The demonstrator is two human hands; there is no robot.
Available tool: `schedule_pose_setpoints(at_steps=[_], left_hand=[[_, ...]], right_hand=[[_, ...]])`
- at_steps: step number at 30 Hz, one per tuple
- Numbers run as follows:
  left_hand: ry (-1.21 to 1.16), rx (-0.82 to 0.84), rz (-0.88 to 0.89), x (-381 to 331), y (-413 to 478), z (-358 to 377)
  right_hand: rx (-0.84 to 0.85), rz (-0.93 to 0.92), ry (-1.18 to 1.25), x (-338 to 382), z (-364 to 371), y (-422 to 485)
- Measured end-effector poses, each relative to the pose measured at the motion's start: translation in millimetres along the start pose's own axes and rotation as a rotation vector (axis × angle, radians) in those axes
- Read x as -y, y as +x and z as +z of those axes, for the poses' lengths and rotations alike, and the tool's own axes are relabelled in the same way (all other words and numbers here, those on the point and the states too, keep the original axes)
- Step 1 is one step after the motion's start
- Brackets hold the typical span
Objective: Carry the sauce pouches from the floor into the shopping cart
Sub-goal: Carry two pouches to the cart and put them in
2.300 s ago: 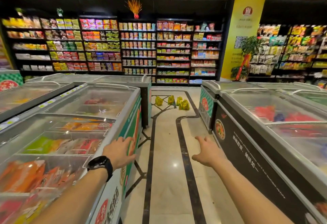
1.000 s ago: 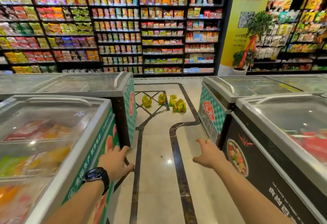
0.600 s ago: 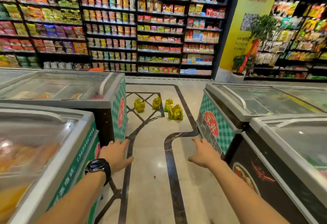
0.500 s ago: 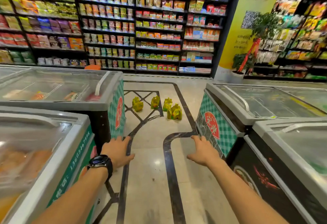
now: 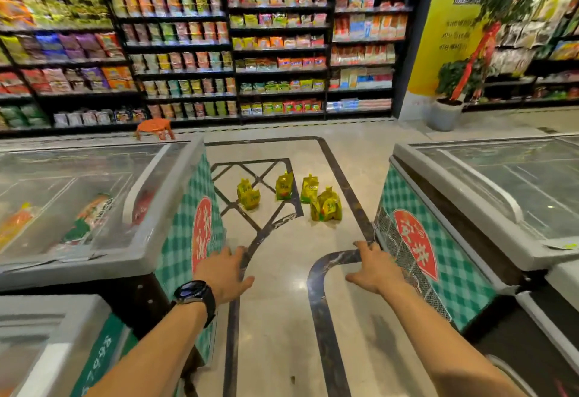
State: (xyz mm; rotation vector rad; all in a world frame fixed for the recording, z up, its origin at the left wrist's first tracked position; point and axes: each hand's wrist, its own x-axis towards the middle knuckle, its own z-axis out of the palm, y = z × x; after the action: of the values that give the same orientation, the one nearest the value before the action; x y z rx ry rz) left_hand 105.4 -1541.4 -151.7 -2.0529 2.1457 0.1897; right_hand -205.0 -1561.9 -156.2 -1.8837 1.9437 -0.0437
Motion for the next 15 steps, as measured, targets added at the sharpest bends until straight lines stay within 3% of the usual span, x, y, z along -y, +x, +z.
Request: schedule_pose_setpoints(at_steps=[15], left_hand=[[-0.051,0.117,0.008,33,391,-16]], right_hand=[[0.089,0.073,-0.014,16,-47,381]])
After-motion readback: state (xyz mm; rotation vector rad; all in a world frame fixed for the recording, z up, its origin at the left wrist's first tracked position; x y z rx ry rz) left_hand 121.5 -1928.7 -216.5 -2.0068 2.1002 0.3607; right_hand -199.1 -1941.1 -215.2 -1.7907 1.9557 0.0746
